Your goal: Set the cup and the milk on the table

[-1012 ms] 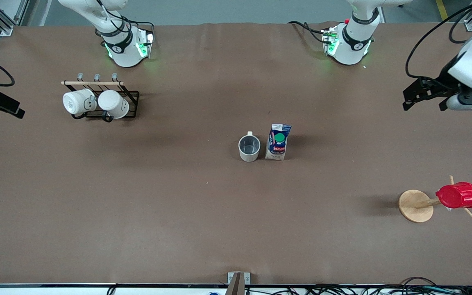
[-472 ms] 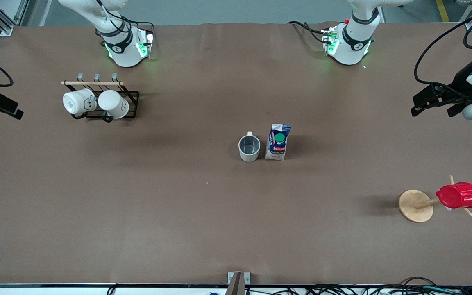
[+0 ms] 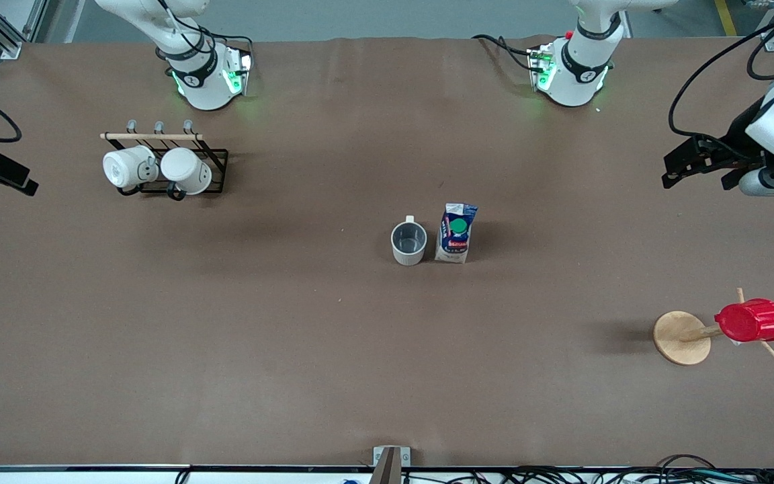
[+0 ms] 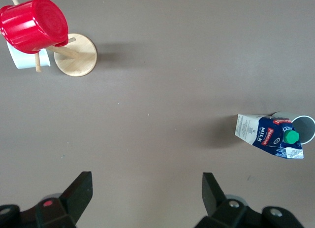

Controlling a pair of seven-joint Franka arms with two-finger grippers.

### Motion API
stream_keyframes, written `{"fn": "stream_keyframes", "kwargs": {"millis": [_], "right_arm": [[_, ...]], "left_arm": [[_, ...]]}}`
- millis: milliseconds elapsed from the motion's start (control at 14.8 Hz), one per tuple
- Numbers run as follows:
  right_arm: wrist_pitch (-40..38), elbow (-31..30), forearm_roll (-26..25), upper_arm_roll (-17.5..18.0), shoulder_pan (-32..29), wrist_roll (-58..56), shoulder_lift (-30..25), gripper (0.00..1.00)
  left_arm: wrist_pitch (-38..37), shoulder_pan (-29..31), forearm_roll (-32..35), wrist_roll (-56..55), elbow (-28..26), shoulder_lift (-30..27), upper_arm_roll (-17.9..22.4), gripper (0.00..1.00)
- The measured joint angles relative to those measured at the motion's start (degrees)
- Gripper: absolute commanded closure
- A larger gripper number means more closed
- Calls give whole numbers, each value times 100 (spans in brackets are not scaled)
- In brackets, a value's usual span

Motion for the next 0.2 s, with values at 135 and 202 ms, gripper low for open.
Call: {"fn": "stream_keyframes", "kwargs": {"millis": [135, 202], "right_arm": [[0, 0, 0, 0, 0, 0, -1, 0], [0, 0, 0, 0, 0, 0, -1, 0]], "left_arm": [[0, 0, 9, -32, 0, 0, -29, 2], [0, 3, 14, -32, 0, 0, -29, 2]]}}
